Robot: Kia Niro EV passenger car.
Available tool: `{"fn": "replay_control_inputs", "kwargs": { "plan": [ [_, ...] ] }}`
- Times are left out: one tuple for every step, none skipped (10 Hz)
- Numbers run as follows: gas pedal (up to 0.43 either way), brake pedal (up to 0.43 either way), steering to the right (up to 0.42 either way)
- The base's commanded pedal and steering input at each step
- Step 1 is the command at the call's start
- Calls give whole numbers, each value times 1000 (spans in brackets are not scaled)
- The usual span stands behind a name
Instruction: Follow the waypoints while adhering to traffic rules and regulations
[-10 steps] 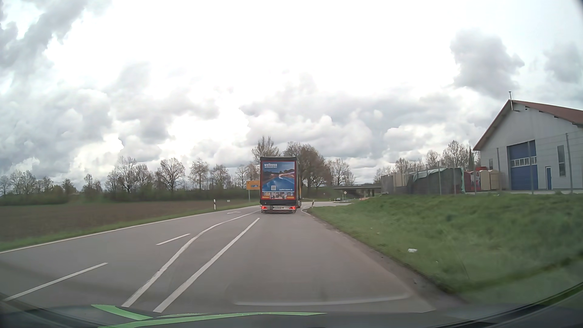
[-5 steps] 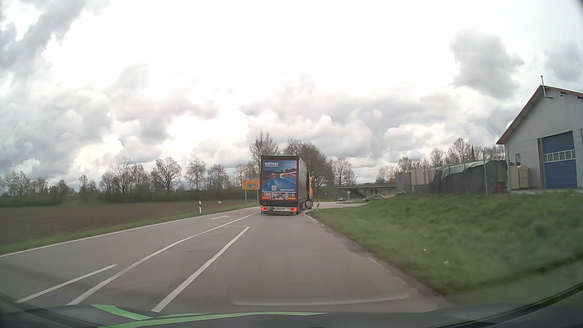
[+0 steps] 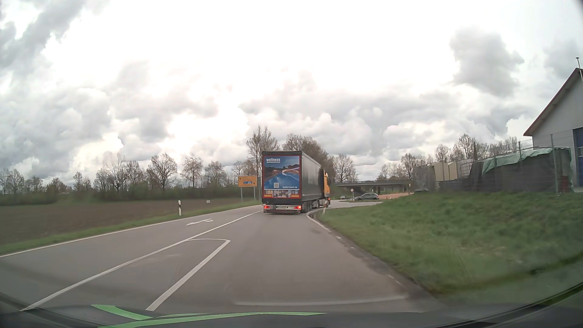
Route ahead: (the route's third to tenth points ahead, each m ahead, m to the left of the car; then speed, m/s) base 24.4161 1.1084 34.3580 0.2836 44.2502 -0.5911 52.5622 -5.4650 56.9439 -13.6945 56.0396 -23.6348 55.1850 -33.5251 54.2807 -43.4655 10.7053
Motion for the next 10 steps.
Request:
{"fn": "replay_control_inputs", "kwargs": {
  "plan": [
    [0,213,-1],
    [0,226,-7],
    [0,226,-10],
    [0,232,-11],
    [0,226,-10],
    [0,220,-8],
    [0,207,-5],
    [0,201,-4],
    [0,189,-4],
    [0,171,-4]
  ]
}}
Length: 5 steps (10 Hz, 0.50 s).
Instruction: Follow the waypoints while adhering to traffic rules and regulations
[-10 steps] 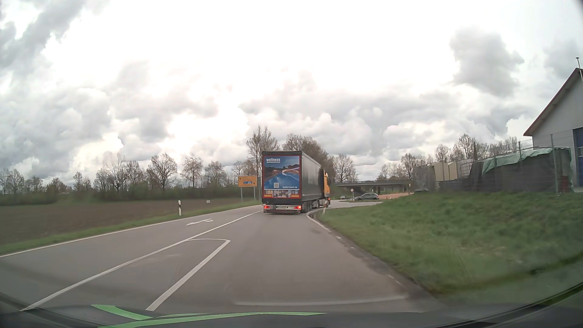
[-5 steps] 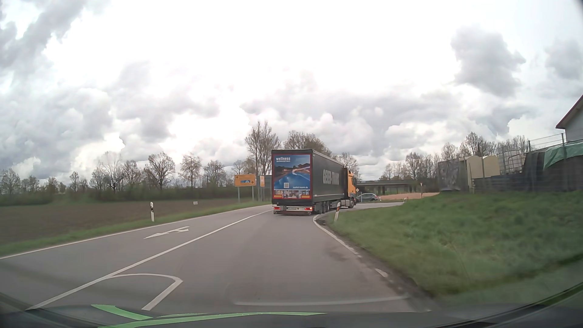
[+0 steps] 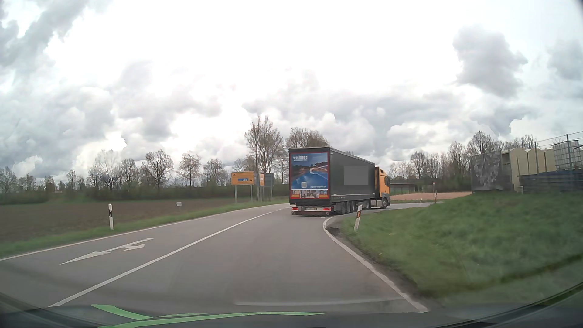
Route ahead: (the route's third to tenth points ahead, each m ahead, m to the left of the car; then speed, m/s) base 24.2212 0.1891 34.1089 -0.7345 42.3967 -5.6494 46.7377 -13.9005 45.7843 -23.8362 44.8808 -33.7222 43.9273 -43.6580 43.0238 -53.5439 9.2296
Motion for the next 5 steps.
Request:
{"fn": "replay_control_inputs", "kwargs": {
  "plan": [
    [0,171,-4],
    [0,159,-4],
    [0,152,-4],
    [0,146,-4],
    [0,140,-3]
  ]
}}
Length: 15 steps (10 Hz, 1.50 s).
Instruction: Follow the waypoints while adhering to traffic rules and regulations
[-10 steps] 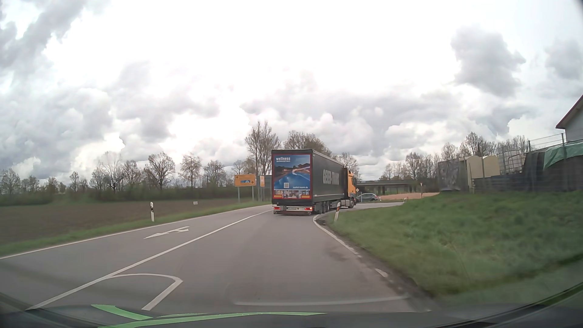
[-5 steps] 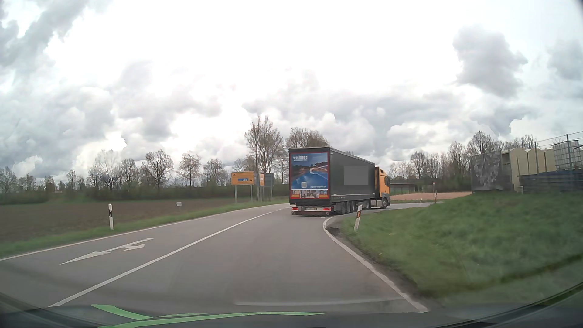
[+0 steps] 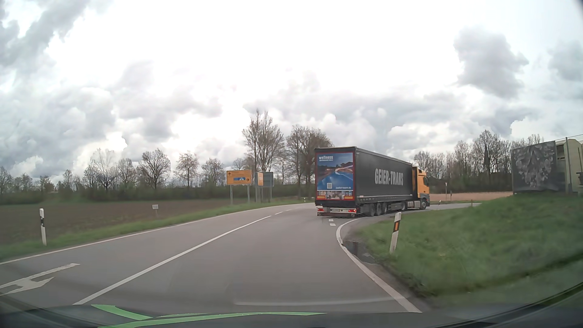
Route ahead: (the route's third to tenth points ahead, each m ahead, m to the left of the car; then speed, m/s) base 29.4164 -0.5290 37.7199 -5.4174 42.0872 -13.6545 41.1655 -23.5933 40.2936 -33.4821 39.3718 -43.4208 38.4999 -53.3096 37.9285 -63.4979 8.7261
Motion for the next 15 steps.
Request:
{"fn": "replay_control_inputs", "kwargs": {
  "plan": [
    [0,116,-4],
    [0,85,-4],
    [0,43,-3],
    [0,0,-2],
    [0,0,0],
    [0,0,6],
    [0,0,20],
    [0,0,36],
    [0,0,51],
    [0,0,66],
    [0,0,76],
    [0,0,87],
    [0,0,97],
    [0,0,101],
    [0,0,101]
  ]
}}
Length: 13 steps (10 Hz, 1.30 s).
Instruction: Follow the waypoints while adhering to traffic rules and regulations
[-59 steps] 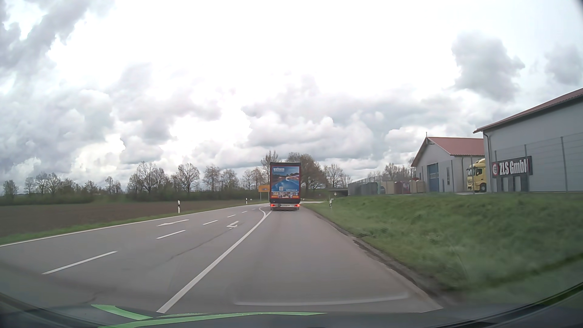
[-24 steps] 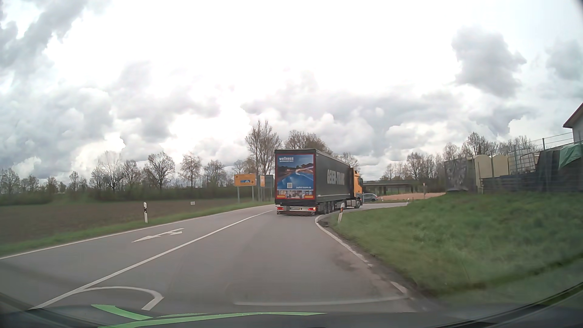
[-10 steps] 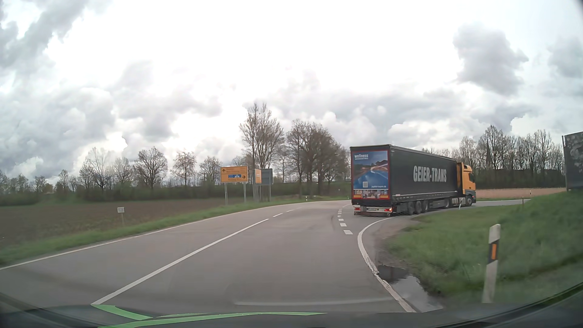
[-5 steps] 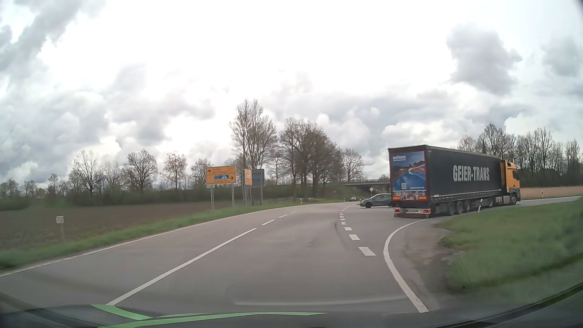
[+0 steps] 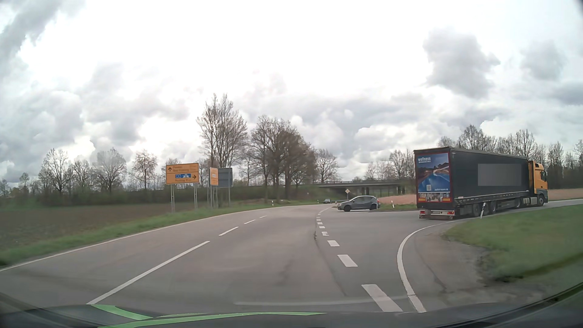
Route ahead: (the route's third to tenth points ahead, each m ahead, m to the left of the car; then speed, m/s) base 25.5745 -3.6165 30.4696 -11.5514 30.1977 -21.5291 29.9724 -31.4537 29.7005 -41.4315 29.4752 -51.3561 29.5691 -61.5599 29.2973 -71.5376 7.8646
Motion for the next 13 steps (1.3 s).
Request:
{"fn": "replay_control_inputs", "kwargs": {
  "plan": [
    [0,0,103],
    [0,0,108],
    [0,0,119],
    [8,0,126],
    [20,0,129],
    [20,0,131],
    [39,0,132],
    [47,0,133],
    [59,0,141],
    [59,0,145],
    [59,0,146],
    [67,0,145],
    [67,0,143]
  ]
}}
